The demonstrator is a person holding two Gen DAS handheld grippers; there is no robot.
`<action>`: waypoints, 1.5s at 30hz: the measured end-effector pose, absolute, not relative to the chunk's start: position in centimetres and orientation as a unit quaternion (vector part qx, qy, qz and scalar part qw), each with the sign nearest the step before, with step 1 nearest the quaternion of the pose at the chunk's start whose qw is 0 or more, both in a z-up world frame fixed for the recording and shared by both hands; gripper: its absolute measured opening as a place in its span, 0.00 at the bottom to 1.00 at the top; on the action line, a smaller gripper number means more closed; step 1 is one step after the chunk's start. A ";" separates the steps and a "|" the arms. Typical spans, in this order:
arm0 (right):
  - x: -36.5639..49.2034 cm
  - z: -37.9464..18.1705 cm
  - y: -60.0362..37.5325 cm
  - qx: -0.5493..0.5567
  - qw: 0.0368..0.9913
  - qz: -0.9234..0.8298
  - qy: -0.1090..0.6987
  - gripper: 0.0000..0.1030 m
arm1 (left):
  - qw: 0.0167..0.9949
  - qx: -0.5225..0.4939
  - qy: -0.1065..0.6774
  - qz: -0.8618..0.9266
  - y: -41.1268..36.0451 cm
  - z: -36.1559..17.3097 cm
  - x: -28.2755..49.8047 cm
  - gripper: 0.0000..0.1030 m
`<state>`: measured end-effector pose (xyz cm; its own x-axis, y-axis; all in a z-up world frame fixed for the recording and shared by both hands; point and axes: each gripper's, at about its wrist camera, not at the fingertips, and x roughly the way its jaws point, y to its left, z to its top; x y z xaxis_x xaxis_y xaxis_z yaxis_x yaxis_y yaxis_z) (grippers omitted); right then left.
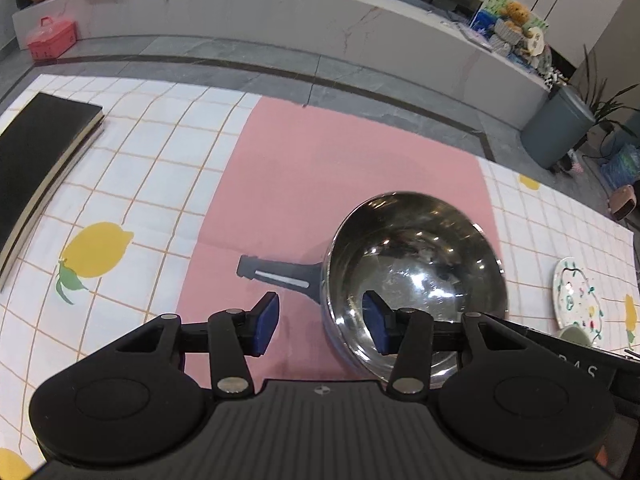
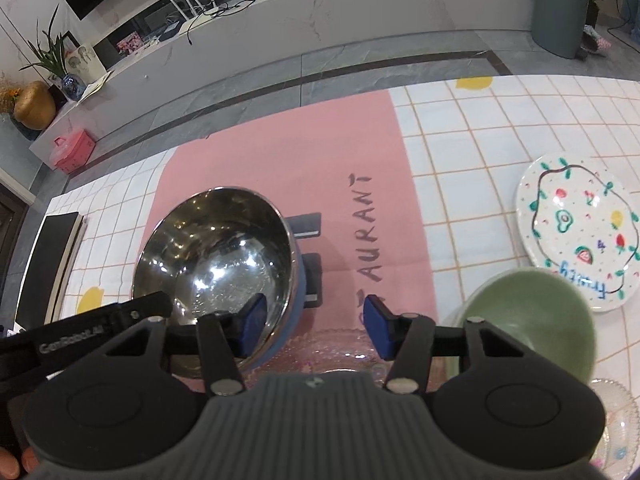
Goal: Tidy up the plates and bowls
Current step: 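Move both grippers to the blue pot rim and close them, then lift and carry the blue pot with both grippers across the mat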
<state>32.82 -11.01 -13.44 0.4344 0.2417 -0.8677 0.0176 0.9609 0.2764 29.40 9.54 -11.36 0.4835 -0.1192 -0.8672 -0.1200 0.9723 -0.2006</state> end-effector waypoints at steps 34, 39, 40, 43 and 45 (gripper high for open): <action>26.9 -7.5 -8.9 0.148 0.836 0.111 0.516 0.16 | 0.875 -0.090 0.475 0.000 9.5 -4.1 23.4 0.12; 23.5 -5.1 -9.2 0.154 0.840 0.125 0.505 0.16 | 0.886 -0.099 0.453 0.006 9.5 -1.6 20.1 0.12; 22.8 -4.6 -9.3 0.156 0.840 0.128 0.503 0.16 | 0.888 -0.101 0.448 0.007 9.6 -1.2 19.4 0.12; 20.6 -3.4 -9.6 0.158 0.841 0.138 0.499 0.16 | 0.893 -0.115 0.436 0.008 9.8 -0.1 17.3 0.12; 19.2 -2.7 -9.9 0.160 0.842 0.145 0.495 0.16 | 0.895 -0.122 0.428 0.010 9.9 0.4 16.0 0.12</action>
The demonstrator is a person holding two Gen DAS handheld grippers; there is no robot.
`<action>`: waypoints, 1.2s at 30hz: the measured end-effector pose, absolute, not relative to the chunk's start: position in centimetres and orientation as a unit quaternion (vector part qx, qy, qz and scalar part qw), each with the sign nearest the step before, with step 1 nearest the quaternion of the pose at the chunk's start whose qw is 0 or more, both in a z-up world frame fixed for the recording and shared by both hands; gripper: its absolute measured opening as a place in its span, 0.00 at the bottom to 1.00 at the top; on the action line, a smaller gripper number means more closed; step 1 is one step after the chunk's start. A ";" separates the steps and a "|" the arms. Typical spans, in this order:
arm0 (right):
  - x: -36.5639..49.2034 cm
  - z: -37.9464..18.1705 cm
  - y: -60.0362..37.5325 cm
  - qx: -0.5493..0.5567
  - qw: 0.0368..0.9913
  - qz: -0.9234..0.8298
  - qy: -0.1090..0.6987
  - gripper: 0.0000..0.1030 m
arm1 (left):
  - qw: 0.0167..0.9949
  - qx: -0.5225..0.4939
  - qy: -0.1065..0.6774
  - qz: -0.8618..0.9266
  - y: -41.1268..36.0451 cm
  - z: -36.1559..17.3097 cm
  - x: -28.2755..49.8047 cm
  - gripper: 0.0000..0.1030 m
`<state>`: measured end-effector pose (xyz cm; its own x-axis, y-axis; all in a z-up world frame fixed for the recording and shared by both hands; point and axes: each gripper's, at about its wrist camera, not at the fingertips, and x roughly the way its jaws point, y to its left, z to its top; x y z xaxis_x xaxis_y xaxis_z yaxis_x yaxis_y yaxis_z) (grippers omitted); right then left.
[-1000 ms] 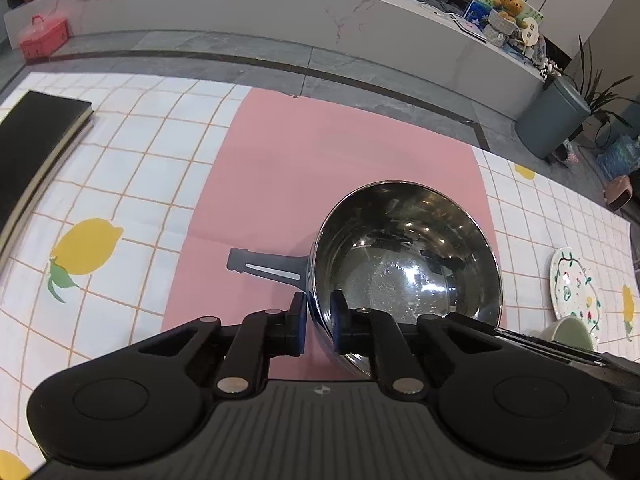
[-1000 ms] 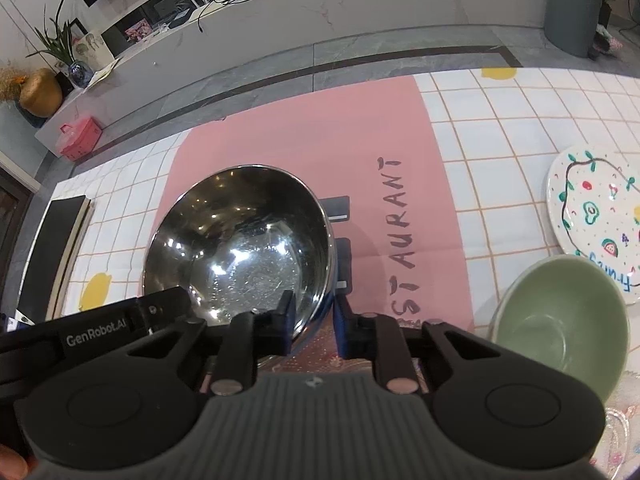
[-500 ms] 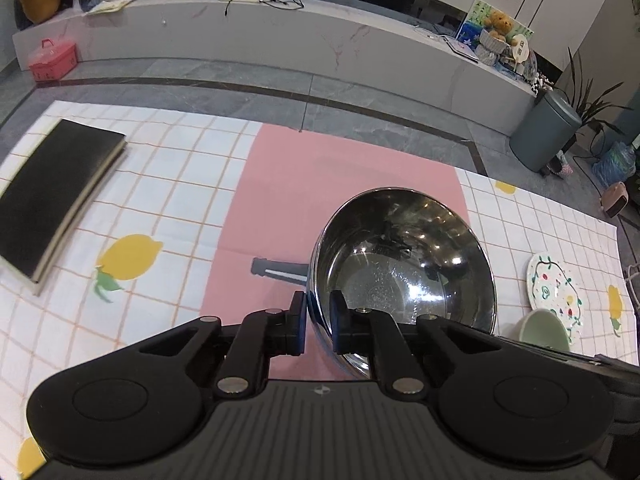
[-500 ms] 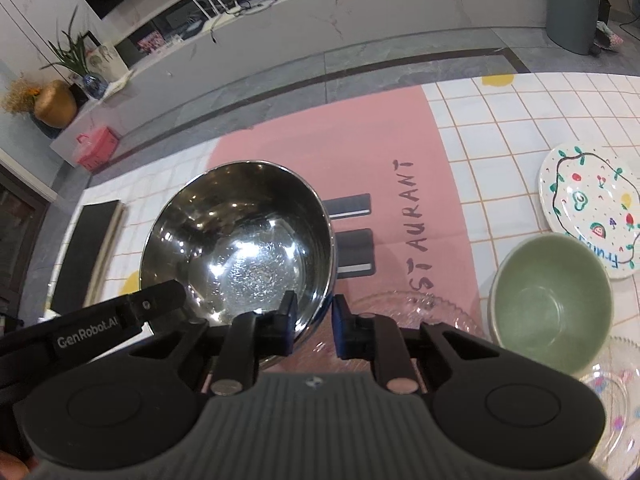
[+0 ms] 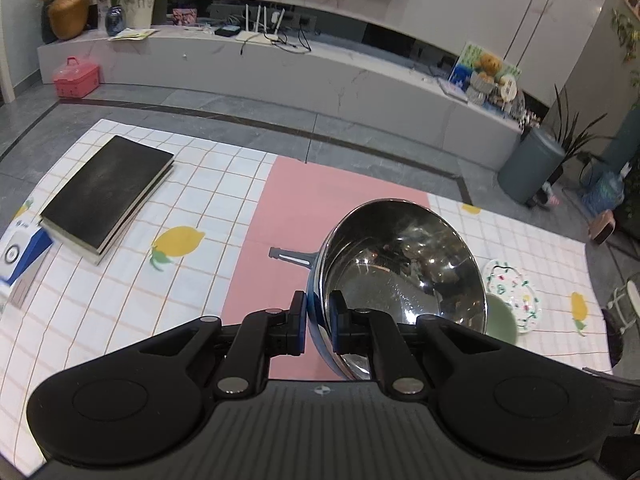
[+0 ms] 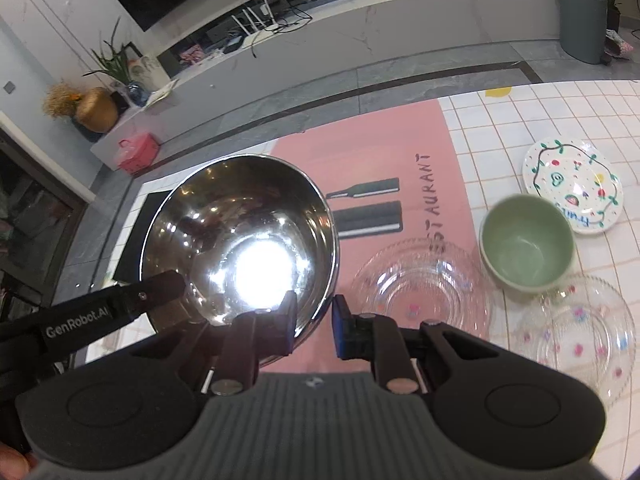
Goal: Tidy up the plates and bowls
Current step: 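Lift and carry the blue pot with both grippers across the mat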
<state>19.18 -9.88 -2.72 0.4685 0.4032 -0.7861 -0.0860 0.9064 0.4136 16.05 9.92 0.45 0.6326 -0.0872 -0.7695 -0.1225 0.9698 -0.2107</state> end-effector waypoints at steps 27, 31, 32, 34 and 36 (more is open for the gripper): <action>6.8 -2.1 -11.7 0.145 0.814 0.207 0.523 0.15 | 0.887 -0.149 0.436 0.025 10.4 -0.6 2.8 0.13; 6.4 -3.1 -11.3 0.131 0.806 0.206 0.538 0.15 | 0.875 -0.155 0.457 0.028 10.5 -2.0 2.0 0.13; 6.3 -3.4 -11.2 0.129 0.804 0.206 0.543 0.15 | 0.873 -0.156 0.461 0.028 10.6 -2.3 1.9 0.13; 6.2 -3.9 -11.2 0.125 0.799 0.206 0.551 0.15 | 0.868 -0.160 0.470 0.029 10.8 -2.9 1.6 0.13; 6.1 -4.3 -11.1 0.122 0.796 0.205 0.557 0.15 | 0.865 -0.160 0.474 0.030 10.9 -3.2 1.4 0.13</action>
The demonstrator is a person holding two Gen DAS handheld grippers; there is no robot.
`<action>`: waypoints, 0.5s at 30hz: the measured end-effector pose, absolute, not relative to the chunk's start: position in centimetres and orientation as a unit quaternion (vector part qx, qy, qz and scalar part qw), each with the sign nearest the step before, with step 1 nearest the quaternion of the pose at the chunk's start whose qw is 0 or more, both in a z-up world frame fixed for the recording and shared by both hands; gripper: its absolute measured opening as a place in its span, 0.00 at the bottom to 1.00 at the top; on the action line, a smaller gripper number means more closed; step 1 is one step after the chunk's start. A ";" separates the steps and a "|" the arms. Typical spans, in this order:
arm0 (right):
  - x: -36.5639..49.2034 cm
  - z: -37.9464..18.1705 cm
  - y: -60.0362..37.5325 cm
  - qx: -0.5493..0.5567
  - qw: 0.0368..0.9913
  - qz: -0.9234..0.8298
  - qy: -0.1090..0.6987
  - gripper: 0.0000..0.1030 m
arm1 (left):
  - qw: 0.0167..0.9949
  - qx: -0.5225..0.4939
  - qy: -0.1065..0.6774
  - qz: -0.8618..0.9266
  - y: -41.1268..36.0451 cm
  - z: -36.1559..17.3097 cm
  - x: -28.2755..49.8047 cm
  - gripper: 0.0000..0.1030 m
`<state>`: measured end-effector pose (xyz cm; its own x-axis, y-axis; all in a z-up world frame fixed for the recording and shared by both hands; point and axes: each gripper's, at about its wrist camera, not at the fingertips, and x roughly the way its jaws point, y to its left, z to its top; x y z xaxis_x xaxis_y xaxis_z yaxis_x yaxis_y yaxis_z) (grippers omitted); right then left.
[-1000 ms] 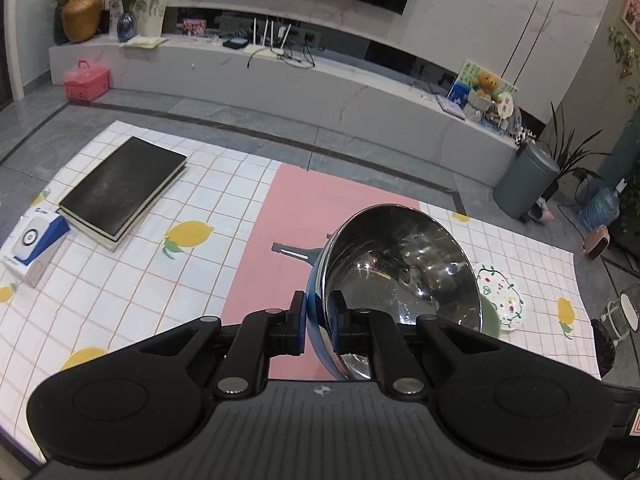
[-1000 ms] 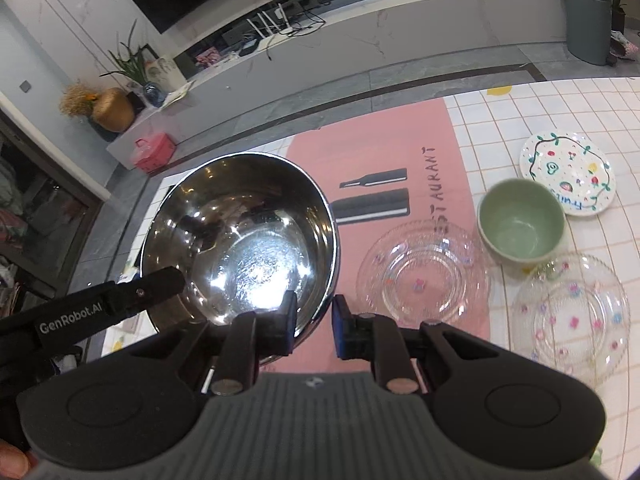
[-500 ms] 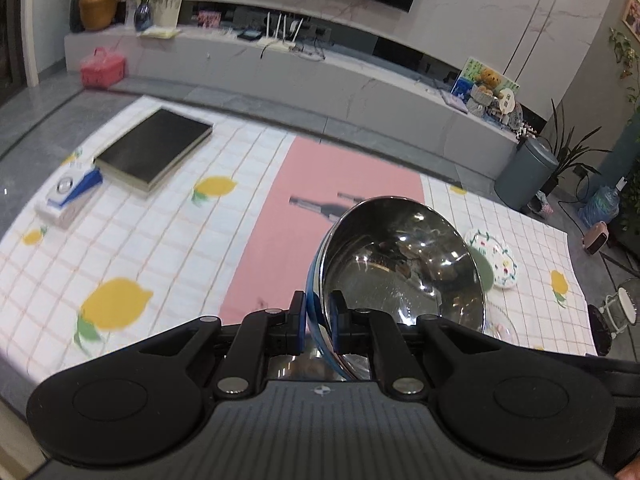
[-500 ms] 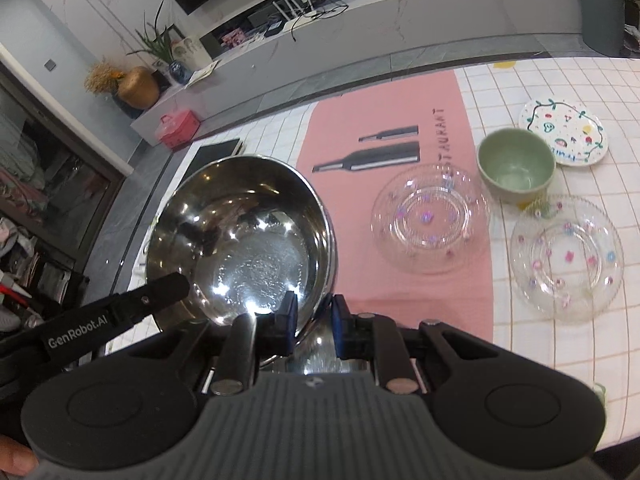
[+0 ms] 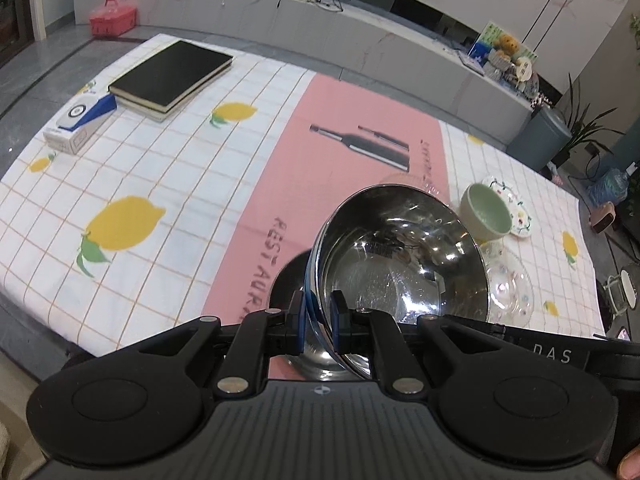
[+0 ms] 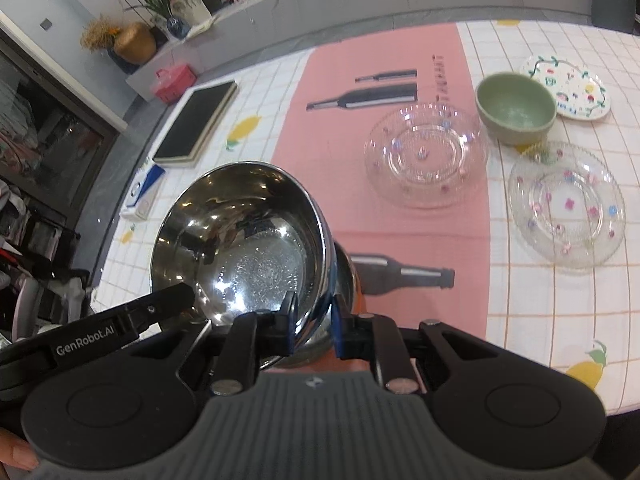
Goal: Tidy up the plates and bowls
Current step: 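Lift and carry the blue pot with both grippers across the mat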
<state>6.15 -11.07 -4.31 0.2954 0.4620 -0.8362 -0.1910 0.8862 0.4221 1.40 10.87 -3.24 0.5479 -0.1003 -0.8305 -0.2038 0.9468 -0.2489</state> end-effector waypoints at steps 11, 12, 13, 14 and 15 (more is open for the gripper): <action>6.5 -5.9 -10.5 0.117 0.782 0.203 0.578 0.15 | 0.850 -0.165 0.498 0.042 11.1 -4.6 1.5 0.13; 6.7 -6.2 -10.5 0.117 0.780 0.202 0.580 0.15 | 0.848 -0.167 0.501 0.043 11.1 -4.9 1.5 0.13; 6.8 -6.4 -10.4 0.118 0.778 0.201 0.583 0.15 | 0.847 -0.169 0.503 0.044 11.1 -5.1 1.6 0.13; 7.0 -6.6 -10.4 0.117 0.777 0.199 0.585 0.15 | 0.845 -0.171 0.505 0.045 11.2 -5.3 1.7 0.13; 7.0 -6.7 -10.3 0.116 0.778 0.197 0.585 0.15 | 0.843 -0.172 0.508 0.046 11.2 -5.5 1.8 0.13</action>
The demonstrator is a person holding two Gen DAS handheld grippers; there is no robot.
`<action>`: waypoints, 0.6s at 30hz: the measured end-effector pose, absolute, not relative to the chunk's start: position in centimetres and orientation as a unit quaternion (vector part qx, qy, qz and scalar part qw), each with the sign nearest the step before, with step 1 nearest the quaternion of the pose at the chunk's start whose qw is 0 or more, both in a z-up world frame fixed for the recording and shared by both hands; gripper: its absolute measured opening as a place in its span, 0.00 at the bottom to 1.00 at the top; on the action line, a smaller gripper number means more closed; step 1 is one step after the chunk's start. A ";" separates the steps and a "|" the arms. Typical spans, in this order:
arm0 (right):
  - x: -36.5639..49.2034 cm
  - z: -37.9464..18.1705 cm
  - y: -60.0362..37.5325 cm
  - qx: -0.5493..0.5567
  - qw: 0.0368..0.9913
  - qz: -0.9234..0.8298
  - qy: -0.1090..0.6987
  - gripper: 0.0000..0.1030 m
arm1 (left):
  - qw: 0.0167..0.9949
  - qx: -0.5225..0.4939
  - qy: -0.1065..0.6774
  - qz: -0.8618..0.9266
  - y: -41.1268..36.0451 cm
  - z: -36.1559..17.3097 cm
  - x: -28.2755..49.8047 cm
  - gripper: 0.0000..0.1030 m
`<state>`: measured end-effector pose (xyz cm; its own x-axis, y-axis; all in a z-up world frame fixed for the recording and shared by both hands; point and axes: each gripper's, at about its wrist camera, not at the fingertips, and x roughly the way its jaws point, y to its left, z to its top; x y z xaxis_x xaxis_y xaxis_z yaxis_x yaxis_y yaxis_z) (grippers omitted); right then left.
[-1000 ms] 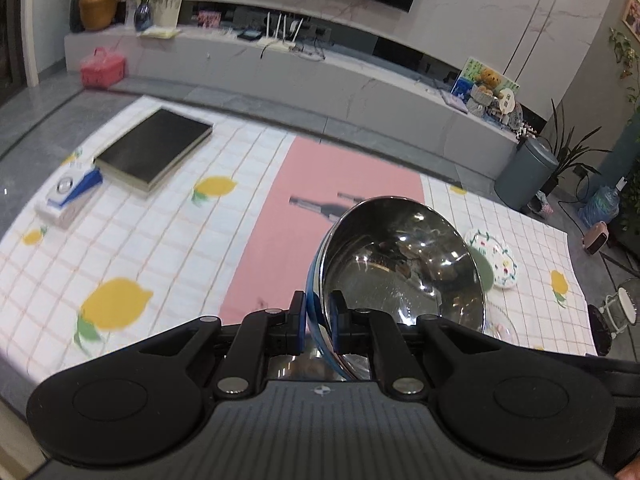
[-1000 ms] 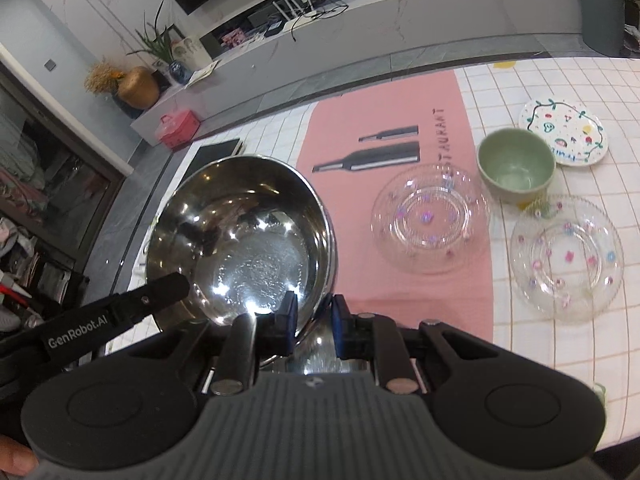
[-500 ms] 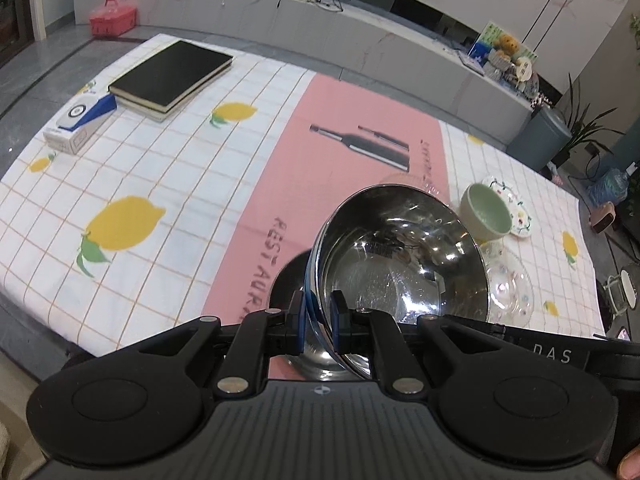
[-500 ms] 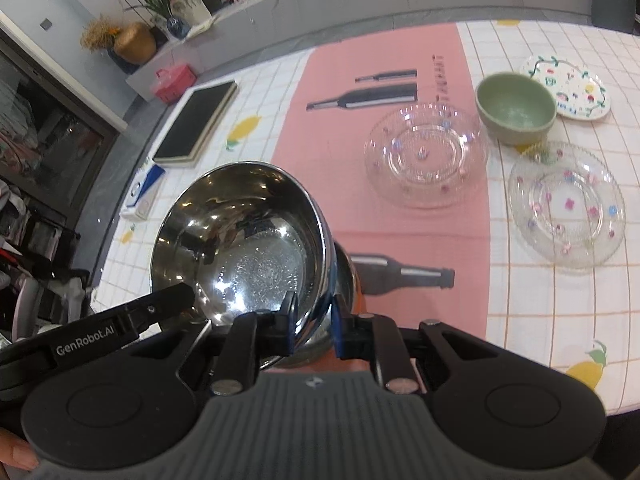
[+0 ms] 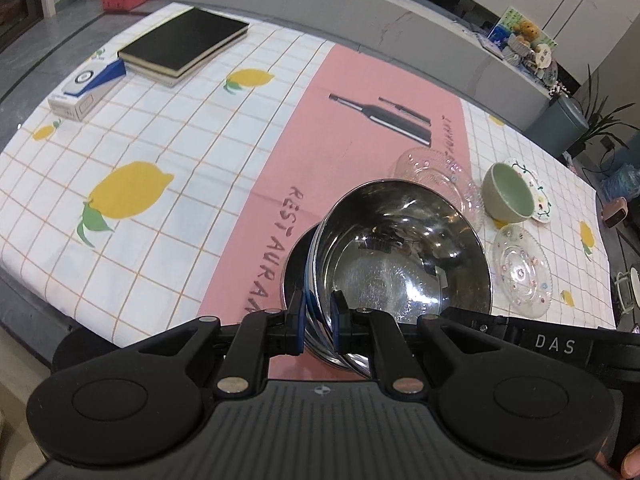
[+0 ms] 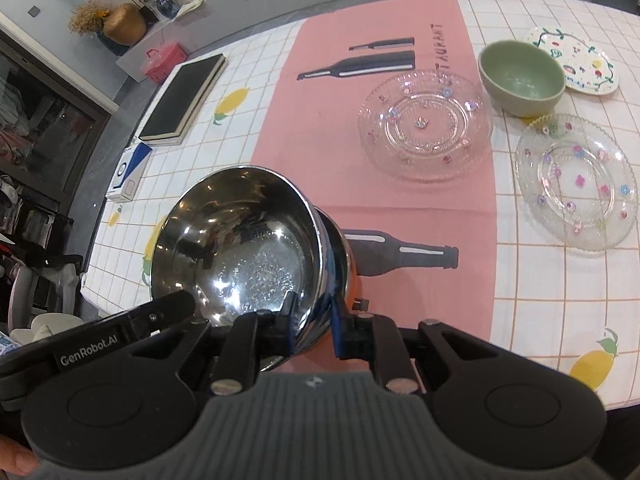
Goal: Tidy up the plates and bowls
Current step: 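Lift and carry the blue pot with both grippers across the mat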
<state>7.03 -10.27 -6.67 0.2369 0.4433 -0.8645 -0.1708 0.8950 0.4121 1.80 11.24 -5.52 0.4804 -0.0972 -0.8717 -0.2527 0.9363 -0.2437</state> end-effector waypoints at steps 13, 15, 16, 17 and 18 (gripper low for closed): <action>8.0 -8.5 -9.0 0.084 0.779 0.187 0.593 0.14 | 0.823 -0.167 0.539 0.063 11.2 -7.6 3.1 0.13; 8.2 -8.7 -8.7 0.076 0.778 0.187 0.594 0.14 | 0.823 -0.160 0.541 0.067 11.1 -7.8 3.3 0.13; 8.2 -8.8 -8.6 0.074 0.779 0.186 0.594 0.14 | 0.823 -0.156 0.542 0.069 11.0 -7.8 3.4 0.14; 8.3 -8.8 -8.6 0.070 0.783 0.186 0.590 0.13 | 0.823 -0.151 0.543 0.072 10.9 -7.9 3.5 0.14; 8.3 -8.8 -8.5 0.068 0.783 0.187 0.589 0.13 | 0.824 -0.146 0.543 0.074 10.9 -8.0 3.6 0.14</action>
